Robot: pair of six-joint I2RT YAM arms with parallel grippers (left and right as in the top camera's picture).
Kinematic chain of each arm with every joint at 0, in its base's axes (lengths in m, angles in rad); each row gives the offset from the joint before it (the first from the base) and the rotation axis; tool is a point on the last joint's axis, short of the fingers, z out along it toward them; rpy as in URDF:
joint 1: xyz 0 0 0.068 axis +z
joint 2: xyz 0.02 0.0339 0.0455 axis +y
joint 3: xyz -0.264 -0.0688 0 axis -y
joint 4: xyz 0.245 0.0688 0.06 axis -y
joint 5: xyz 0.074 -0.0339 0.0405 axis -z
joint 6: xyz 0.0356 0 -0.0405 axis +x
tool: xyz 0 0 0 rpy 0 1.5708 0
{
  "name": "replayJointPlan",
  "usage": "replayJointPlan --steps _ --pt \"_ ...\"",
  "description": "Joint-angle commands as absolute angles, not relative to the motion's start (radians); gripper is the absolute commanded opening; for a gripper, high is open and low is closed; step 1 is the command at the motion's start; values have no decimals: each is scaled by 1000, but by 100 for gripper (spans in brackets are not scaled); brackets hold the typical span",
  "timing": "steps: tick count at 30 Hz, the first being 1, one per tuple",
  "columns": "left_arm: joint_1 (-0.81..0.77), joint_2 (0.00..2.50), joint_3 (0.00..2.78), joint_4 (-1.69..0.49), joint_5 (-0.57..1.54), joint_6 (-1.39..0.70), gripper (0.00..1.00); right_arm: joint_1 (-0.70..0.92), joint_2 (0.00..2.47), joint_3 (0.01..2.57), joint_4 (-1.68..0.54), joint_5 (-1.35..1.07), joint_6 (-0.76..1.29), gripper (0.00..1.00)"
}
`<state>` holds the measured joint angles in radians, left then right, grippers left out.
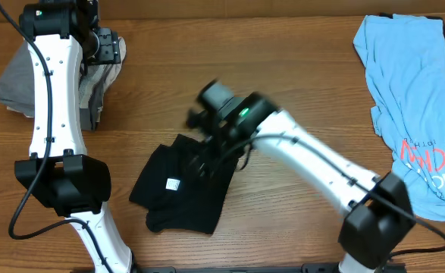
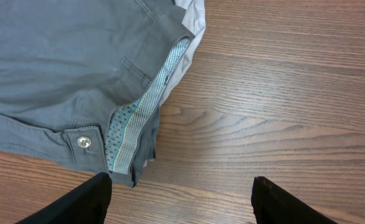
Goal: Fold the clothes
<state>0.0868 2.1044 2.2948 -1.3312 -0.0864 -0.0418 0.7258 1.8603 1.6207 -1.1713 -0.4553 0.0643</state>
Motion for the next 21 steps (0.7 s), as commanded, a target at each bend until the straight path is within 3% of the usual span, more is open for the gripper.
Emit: replayJointPlan --steps 1,4,8,13,18,20,21 --pt "89 2106 2284 -1330 -76 -35 74 657 1863 1600 -1180 -445 65 63" --pt "89 2106 2284 -1330 -77 -42 74 643 1863 1525 -1145 -445 20 49" --pt "89 2106 2284 -1330 -77 -42 75 654 1863 1422 -1073 -441 -31 39" --pt "89 2106 2284 -1329 -65 -49 75 690 1863 1370 -1037 -355 -117 38" --pt "89 2106 2284 -1325 -51 -52 75 698 1863 1368 -1000 -213 -108 52" --pt "89 2106 2284 -1327 -51 -52 75 680 1863 1368 -968 -208 -69 68" --pt "89 2106 2284 -1327 -51 -52 75 669 1863 1368 -954 -209 -46 72"
